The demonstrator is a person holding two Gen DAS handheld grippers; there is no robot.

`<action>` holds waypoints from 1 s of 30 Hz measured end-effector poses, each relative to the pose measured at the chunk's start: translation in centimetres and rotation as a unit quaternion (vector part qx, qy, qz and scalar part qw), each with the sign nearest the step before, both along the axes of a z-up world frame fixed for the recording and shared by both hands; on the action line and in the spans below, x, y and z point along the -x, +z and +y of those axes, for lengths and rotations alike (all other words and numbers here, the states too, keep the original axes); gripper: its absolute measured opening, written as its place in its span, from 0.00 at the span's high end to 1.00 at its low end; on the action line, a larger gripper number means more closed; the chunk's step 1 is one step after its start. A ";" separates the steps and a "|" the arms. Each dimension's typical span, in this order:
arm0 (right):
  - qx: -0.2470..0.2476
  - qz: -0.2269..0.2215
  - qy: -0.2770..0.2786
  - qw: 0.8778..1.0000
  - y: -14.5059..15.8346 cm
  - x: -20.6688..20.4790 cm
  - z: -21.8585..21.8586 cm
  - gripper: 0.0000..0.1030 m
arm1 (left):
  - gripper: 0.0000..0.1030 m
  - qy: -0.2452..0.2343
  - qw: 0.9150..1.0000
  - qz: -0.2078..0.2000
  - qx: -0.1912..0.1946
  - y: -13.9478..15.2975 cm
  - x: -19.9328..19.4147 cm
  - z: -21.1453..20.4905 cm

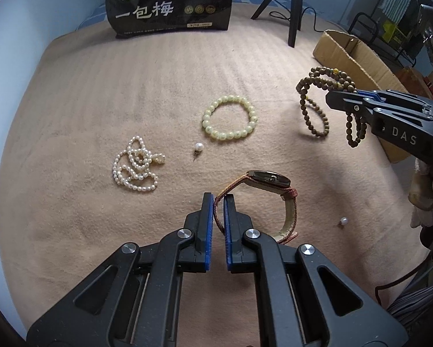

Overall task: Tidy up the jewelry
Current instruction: 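Lift the watch and mala, carry them into the box and open both tools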

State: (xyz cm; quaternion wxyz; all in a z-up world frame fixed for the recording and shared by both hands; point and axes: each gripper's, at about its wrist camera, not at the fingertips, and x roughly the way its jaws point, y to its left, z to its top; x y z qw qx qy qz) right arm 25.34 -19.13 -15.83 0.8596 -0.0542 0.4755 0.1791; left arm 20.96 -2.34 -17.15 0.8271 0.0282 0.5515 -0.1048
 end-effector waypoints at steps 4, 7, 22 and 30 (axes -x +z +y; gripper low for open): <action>-0.004 -0.015 0.002 1.000 1.3 0.6 -0.1 0.89 | 0.95 0.002 1.000 -0.012 0.003 0.7 0.1 -0.5; -0.011 -0.024 0.000 1.000 2.2 0.8 -0.5 0.89 | 0.95 0.004 1.000 -0.019 0.009 1.3 0.2 -0.8; -0.045 -0.087 -0.038 0.994 7.5 2.7 -5.3 0.89 | 0.95 0.007 0.997 -0.066 0.047 5.0 0.0 -4.0; -0.053 -0.112 -0.086 0.989 9.3 3.2 -10.4 0.89 | 0.95 -0.017 0.994 -0.094 0.058 6.8 0.0 -7.5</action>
